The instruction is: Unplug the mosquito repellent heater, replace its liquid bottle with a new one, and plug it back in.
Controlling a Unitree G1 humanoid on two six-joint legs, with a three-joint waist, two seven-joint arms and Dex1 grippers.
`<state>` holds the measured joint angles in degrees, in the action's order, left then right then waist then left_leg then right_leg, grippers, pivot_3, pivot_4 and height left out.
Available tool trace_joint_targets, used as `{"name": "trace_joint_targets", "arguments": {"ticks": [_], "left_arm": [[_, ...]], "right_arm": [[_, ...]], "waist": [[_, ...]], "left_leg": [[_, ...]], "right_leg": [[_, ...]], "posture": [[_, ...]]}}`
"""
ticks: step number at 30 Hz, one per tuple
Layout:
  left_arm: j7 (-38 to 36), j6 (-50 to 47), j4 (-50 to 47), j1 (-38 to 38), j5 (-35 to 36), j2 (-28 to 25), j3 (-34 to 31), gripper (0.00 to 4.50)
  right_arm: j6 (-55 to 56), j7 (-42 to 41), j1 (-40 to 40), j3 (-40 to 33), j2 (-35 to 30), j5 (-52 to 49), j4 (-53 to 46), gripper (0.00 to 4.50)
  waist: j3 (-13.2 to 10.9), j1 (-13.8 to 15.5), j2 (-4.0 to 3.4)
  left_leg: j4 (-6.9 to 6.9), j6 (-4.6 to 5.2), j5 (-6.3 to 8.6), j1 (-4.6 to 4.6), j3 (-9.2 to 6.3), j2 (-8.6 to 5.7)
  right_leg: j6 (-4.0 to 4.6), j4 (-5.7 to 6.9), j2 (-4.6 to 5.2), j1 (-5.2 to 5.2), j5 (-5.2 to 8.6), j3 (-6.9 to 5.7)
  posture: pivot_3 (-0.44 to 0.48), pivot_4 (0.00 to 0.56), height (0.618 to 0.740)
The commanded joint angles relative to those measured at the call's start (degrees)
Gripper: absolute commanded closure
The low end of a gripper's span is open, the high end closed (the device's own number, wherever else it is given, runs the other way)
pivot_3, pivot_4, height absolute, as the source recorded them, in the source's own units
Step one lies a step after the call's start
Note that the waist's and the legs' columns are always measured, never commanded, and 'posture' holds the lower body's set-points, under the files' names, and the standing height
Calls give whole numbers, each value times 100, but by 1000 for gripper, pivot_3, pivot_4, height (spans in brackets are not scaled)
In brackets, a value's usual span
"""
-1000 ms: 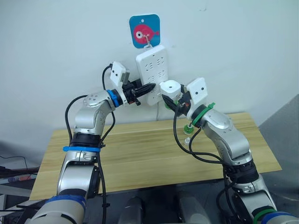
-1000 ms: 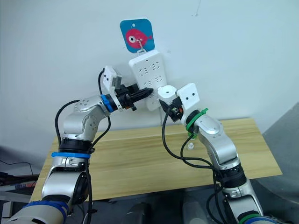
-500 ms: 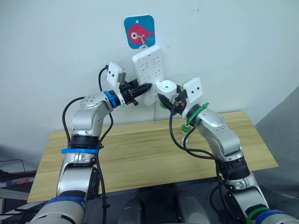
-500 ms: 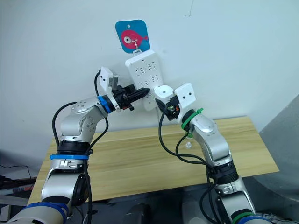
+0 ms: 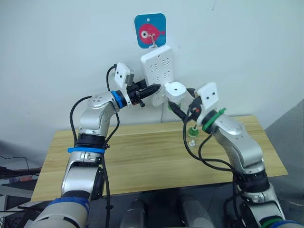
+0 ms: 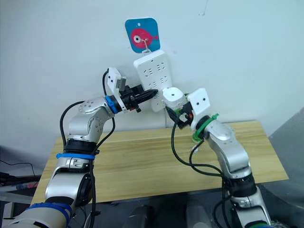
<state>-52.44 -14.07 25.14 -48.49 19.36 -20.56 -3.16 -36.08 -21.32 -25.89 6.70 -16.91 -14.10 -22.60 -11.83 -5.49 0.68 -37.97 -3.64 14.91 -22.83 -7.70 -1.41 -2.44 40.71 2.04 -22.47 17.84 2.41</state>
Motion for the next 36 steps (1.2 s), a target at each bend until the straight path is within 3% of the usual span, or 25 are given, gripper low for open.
{"name": "trace_joint_targets", "arguments": {"ticks": [1,3,9,19,22,24,32,33,36], "left_arm": [[548,233,199,-249,-135,-174,-321,3185],[635,305,298,-289,-180,-233,-348,2450],[758,389,221,-132,-262,-544,-417,791],[251,-257,-1303,1171,11,-1725,-598,791],[-360,-630,-2471,1972,433,-2143,-589,758],[-685,-897,-3320,2536,772,-2376,-586,758],[-259,-1475,-5176,3524,1454,-2192,-630,758],[-216,-1438,-5328,3623,1450,-2151,-579,758],[18,-1517,-5573,3779,1522,-2036,-529,758]], "right_arm": [[-486,-33,172,-77,-72,-302,-890,0],[-736,-2,288,-78,-90,-420,-1179,0],[-1115,-35,404,-124,-191,-640,-1572,0],[-961,-379,456,-132,-572,-776,-1606,0],[-787,-459,388,-99,-606,-731,-1475,575],[-644,-508,305,-32,-632,-663,-1336,1236],[-205,-525,-49,245,-547,-345,-628,4213],[-174,-523,-76,282,-532,-310,-552,4462],[-93,-543,-133,366,-488,-216,-377,4462]], "waist": [[0,0,0],[0,-1,0],[-1,-2,1],[-1,-92,1],[-1,-10,1],[-1,63,1],[-3,303,3],[-3,314,3],[-3,328,3]], "left_leg": [[0,1,0,4,1,1],[0,1,-2,11,-2,3],[0,-1,-4,17,-5,8],[29,-1,-2,43,0,99],[71,-3,-2,39,2,99],[88,-5,-4,29,7,94],[92,-8,-4,1,8,88],[92,-9,-4,4,10,89],[95,-9,-5,8,14,92]], "right_leg": [[0,10,-1,1,0,-1],[2,17,-10,3,-1,-5],[6,22,-30,7,-3,-6],[29,18,-86,4,-4,-3],[42,3,-87,-6,4,-5],[42,-17,-85,-13,4,-4],[54,-71,-76,-14,-8,-9],[56,-71,-76,-13,-10,-8],[56,-71,-79,-13,-10,-6]], "posture": [[-64,162,732],[-66,164,732],[-60,169,732],[-24,174,732],[-4,176,732],[5,177,732],[26,177,732],[25,177,732],[22,180,732]]}}
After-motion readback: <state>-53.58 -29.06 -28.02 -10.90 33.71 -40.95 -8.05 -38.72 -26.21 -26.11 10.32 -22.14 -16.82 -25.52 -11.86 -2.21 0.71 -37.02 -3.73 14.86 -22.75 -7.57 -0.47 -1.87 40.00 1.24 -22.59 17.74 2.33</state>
